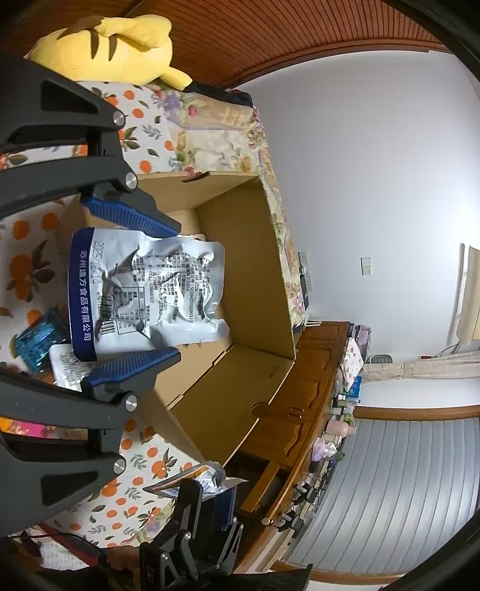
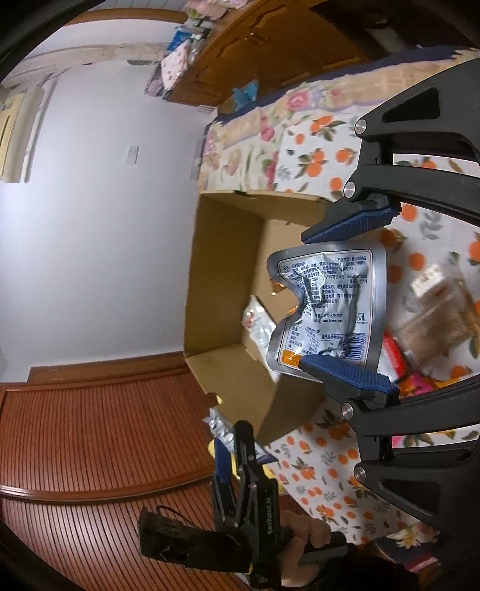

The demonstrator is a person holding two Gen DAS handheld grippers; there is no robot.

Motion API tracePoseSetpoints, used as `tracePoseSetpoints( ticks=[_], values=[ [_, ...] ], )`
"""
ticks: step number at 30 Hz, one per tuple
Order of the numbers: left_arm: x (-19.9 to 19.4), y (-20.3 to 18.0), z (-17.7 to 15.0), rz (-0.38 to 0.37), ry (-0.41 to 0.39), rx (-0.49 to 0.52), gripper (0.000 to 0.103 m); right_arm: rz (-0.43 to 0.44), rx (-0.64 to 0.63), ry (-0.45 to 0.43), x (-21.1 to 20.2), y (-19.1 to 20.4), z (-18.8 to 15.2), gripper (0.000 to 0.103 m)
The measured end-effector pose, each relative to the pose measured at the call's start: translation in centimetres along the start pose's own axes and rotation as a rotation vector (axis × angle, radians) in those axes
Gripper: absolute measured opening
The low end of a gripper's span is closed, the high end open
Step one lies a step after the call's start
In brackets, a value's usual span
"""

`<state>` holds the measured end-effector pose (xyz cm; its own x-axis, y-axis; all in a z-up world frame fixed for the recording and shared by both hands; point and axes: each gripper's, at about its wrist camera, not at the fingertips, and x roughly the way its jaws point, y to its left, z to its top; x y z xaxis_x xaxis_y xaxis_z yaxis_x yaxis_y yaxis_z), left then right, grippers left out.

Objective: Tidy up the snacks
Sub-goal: 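Lift both pouches and carry them over the cardboard box, then open both tools to release the pouches into the box, then move both tools back toward the remaining snack pile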

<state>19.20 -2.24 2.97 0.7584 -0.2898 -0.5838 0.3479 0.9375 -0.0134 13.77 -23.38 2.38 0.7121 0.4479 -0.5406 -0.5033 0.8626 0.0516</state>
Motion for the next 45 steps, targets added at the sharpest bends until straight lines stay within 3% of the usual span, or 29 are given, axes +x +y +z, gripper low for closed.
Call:
tracePoseSetpoints(
  ticks=[11, 13, 15, 18, 34, 45],
  values=[
    [3.3, 1.4, 1.6, 0.004, 0.022, -0.01, 0.061, 0.014, -0.032, -0.008, 3.1, -0.6, 2.9, 0.062],
    [3.8, 1.4, 1.8, 0.006, 0.025, -0.009, 0.061, 0.014, -0.034, -0.004, 3.8, -0.8, 3.3, 0.045],
    [4.3, 1.6, 1.7, 0.01, 0.031, -0.008, 0.061, 0.014, -0.03, 0.0, 4.7, -0.9, 3.7, 0.044],
    [5.1, 1.6, 1.8, 0.013, 0.046, -0.007, 0.061, 0.028, -0.03, 0.025, 6.3, -1.1, 4.0, 0.026],
    [6.1, 1.6, 2.1, 0.034, 0.063, -0.022, 0.065, 0.036, -0.023, 0.046, 7.1, -1.3, 3.5, 0.03],
    [2.0, 0.5, 1.1, 0.019, 0.013, -0.011, 0.073, 0.038, -0.021, 0.032, 4.0, -0.5, 2.8, 0.035]
  ],
)
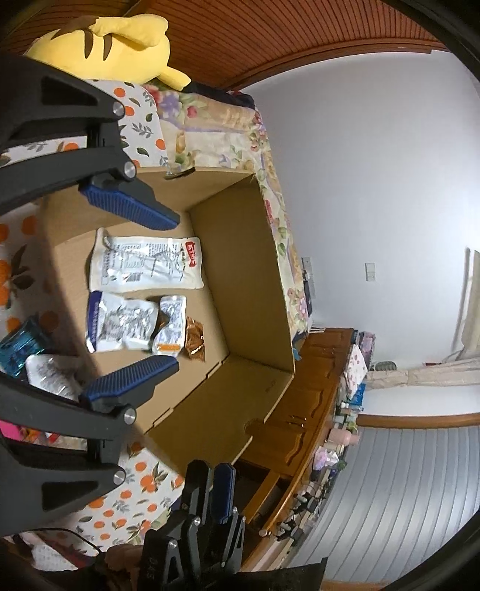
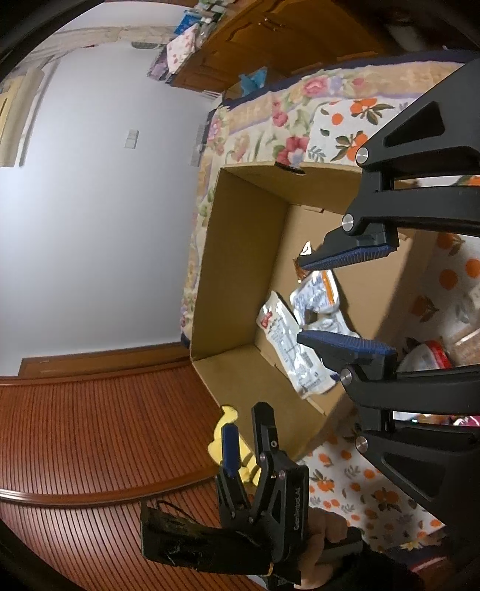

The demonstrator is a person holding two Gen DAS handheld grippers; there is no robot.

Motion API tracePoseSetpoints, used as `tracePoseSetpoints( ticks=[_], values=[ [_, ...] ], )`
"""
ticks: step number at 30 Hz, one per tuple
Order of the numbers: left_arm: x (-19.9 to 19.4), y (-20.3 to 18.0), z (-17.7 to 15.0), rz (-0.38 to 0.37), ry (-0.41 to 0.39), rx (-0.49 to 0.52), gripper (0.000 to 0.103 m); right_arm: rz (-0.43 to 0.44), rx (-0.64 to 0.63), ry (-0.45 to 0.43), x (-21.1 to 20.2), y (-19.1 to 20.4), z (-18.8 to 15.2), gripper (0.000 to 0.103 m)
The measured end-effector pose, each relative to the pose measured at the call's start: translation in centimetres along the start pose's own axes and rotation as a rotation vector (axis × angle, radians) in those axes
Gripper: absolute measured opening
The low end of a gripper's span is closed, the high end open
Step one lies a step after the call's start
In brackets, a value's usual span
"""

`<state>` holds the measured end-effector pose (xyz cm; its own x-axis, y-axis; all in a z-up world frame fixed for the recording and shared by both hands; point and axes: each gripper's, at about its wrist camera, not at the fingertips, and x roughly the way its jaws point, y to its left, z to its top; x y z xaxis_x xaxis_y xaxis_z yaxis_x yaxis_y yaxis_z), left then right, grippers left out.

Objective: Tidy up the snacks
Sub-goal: 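Move both tools back toward the remaining snack pile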

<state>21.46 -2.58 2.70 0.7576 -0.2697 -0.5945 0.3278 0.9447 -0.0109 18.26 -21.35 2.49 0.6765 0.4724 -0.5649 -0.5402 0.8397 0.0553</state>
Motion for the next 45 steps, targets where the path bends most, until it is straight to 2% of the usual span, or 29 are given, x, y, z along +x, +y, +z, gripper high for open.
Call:
tracePoseSetpoints(
  ticks=[8, 20, 27, 34, 45],
  values=[
    [-3.2, -2.0, -3.4, -0.027, -0.003, -0.01, 0.075, 0.004, 0.003, 0.025, -2.8, 1.5, -3.3, 0.041],
    [-4.3, -5.1, -9.7, -0.054, 0.07, -0.049, 0.075, 0.028, 0.053, 0.094, -4.8, 3.0, -9.6, 0.046],
    [-5.0, -5.4, -11.3, -0.044, 0.08, -0.072, 0.075, 0.072, 0.064, 0.15, -4.4, 5.2, -12.7, 0.052],
    [-5.3, -4.9, -12.2, -0.043, 0.086, -0.091, 0.075, 0.112, 0.064, 0.211, -3.2, 7.3, -14.8, 0.054],
    [-4.8, -4.2, -13.2, -0.043, 0.098, -0.115, 0.075, 0.124, 0.052, 0.274, -1.6, 8.4, -16.1, 0.06]
  ],
)
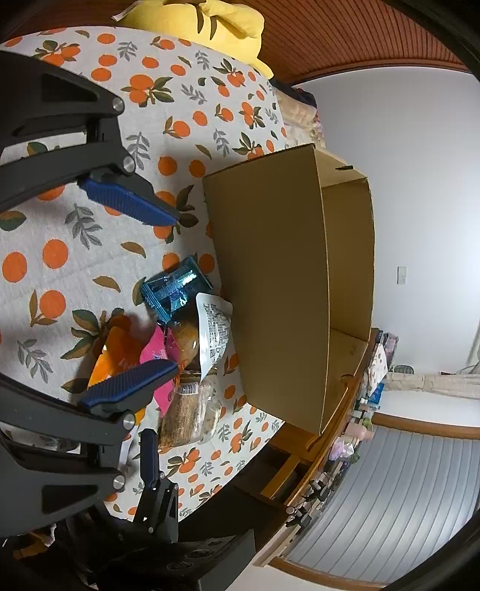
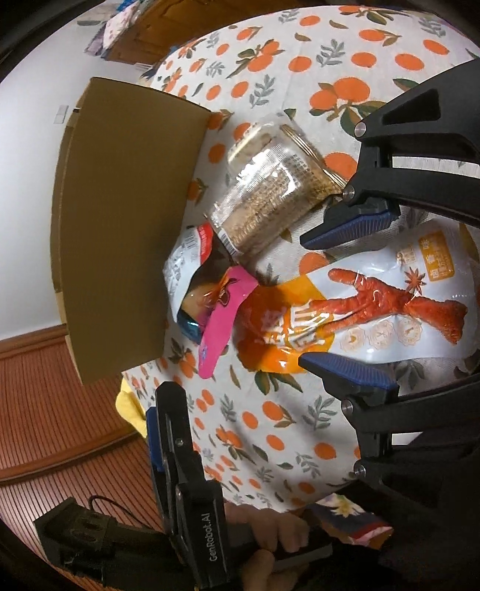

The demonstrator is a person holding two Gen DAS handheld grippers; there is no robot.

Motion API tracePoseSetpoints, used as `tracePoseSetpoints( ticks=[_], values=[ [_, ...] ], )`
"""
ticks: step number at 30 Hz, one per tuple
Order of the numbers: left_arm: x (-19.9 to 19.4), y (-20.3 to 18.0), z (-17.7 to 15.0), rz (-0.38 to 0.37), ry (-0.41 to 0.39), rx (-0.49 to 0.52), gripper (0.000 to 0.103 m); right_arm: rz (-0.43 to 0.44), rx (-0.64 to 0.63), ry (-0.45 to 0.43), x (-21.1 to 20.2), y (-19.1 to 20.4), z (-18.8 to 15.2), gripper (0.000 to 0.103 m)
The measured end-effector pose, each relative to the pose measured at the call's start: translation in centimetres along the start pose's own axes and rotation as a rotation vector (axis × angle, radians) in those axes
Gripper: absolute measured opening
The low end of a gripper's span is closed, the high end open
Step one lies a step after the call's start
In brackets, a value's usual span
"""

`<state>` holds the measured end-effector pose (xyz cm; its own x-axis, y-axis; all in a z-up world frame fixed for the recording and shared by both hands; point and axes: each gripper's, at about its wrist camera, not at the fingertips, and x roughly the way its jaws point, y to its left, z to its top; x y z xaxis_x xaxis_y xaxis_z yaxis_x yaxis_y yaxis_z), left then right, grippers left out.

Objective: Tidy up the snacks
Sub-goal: 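Move both tools back toward the remaining snack pile, then grasp the pink-tagged bag with the left tool while the right tool grasps the orange chicken-feet bag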

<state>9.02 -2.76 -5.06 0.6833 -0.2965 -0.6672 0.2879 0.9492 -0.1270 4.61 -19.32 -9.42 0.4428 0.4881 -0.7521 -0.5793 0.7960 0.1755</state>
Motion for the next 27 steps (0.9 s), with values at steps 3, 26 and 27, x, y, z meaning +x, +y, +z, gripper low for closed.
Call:
tracePoseSetpoints(
  ticks=[3, 26, 27],
  values=[
    [0.1, 0.2, -0.1, 0.001, 0.001, -0.007, 0.075, -0.003, -0.006, 0.0, -0.3, 0.1, 0.1, 0.06],
    [3.7, -3.0, 2.1, -0.088, 0.056, 0.042, 0.064, -0.105, -0.123, 0.055, 0.7, 1.7, -0.8, 0.063],
    [4.1, -3.2, 2.3, -0.087, 0.068, 0.045, 0.059, -0.113, -0.126, 0.056, 0.8, 1.7, -1.0, 0.063]
  ],
)
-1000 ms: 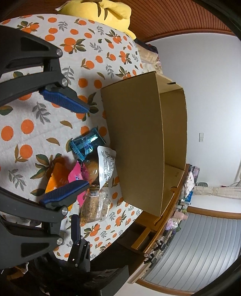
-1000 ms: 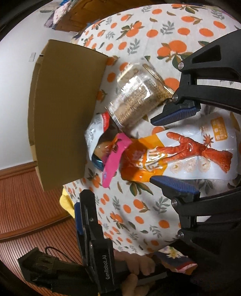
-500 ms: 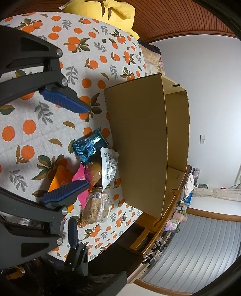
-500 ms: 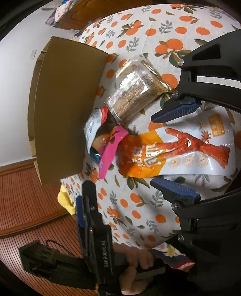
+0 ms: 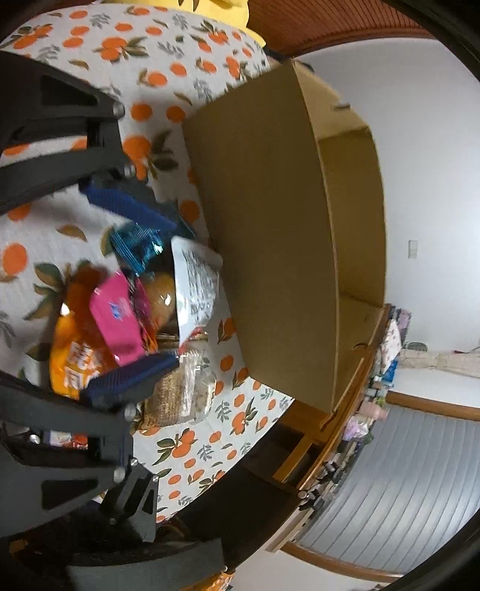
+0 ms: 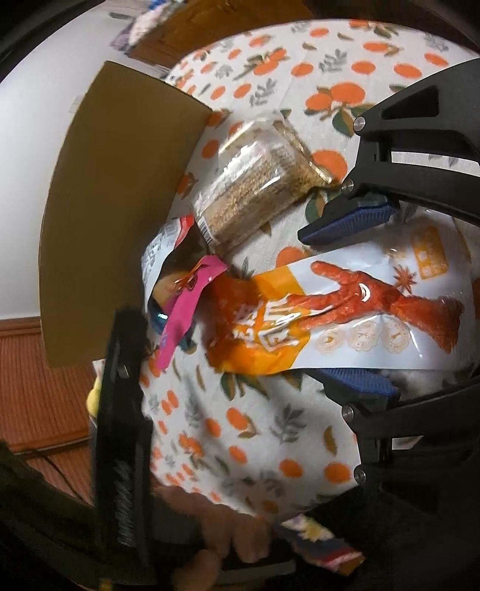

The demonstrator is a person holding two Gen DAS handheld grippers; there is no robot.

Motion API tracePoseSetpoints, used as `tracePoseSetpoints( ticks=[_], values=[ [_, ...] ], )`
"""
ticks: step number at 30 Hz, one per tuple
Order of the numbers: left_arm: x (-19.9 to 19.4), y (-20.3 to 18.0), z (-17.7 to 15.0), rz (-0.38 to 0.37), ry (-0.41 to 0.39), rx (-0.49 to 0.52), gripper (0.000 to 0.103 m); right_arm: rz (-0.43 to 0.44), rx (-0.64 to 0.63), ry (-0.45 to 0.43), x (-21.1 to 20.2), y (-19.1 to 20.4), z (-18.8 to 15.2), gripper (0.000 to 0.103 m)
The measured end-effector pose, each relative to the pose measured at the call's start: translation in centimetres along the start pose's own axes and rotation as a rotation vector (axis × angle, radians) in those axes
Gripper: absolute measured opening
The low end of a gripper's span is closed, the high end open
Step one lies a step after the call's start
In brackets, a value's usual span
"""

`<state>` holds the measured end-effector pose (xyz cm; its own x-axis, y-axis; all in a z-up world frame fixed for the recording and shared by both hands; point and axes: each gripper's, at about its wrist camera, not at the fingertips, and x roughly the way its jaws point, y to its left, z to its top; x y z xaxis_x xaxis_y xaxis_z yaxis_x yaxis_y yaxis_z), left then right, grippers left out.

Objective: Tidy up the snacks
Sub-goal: 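Grasp the pink-tagged bag with the left tool while the right tool grasps the orange chicken-feet bag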

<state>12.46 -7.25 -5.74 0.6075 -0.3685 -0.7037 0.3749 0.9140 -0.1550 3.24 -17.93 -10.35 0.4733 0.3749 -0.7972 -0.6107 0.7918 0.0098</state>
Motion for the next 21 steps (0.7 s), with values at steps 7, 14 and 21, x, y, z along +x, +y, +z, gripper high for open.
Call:
tracePoseSetpoints(
  ticks=[7, 14, 21],
  values=[
    [2.1, -0.6, -0.1, 0.028, 0.071, 0.036, 0.048, -0.026, 0.02, -0.005, -0.2, -1.0, -0.4, 0.061],
    [3.2, -0.4, 0.4, 0.052, 0.096, 0.046, 0.053, -0.039, 0.028, -0.027, -0.5, -1.1, -0.8, 0.058],
    [4.7, -0.1, -0.2, 0.058, 0.153, 0.056, 0.049, -0.041, 0.03, -0.028, -0.4, -0.9, -0.9, 0.058]
  ],
)
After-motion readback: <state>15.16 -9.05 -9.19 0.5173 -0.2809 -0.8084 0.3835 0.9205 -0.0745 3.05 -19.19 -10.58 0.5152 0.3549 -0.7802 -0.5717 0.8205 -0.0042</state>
